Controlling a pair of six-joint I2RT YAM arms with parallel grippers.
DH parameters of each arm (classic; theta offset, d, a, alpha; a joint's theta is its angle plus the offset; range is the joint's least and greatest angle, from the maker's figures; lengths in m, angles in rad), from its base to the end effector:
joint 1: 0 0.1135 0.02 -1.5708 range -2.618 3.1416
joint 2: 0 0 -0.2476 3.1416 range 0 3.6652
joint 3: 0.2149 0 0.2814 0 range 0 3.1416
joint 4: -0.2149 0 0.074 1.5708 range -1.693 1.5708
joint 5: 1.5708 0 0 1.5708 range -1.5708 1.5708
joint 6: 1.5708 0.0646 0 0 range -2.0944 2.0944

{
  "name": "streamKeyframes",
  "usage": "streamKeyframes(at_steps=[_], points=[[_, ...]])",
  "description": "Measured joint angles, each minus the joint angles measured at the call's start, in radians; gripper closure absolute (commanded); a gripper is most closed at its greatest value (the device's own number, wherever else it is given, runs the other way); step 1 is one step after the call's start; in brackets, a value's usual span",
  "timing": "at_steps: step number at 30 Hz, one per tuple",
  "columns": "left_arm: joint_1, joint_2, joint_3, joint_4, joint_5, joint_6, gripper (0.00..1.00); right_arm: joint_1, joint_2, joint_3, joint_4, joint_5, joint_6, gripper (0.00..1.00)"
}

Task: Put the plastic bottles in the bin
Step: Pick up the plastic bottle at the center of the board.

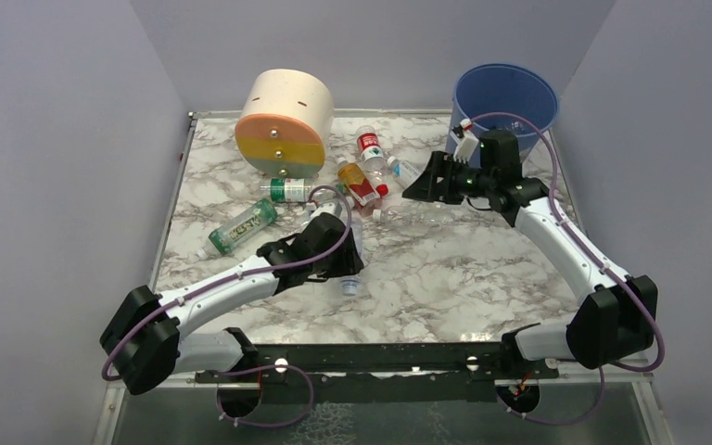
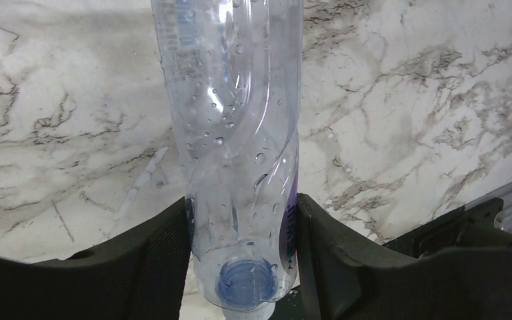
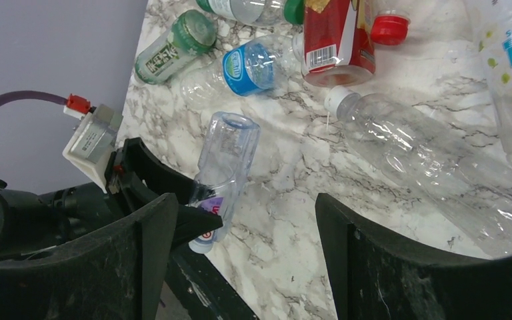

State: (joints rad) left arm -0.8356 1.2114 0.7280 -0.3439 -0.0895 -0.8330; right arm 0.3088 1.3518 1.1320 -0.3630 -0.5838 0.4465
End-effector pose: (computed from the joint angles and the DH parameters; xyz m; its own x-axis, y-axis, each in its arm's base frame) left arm 0.2041 -0.2171 0.1688 -0.8487 -0.1603 -0.5040 0.1043 0.8835 -0.4566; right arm 0.3268 0.1416 0.2834 -0.7717 0.1320 -0.6221 -0.3978 0.6631 0.6342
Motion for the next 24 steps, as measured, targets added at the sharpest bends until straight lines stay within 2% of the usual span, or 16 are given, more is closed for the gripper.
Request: streamKeyframes(at_steps=[15,24], points=[[-0.050,0.029,0.028,0.120,0.099,0.079,0.44,0.016,0.000,-0.084,0.091,-0.109,0.042,0.23],[-0.101,0.047,0.051,0.179,0.138,0.111,0.44,0.044,0.003,-0.105,0.100,-0.113,0.050,0.16]])
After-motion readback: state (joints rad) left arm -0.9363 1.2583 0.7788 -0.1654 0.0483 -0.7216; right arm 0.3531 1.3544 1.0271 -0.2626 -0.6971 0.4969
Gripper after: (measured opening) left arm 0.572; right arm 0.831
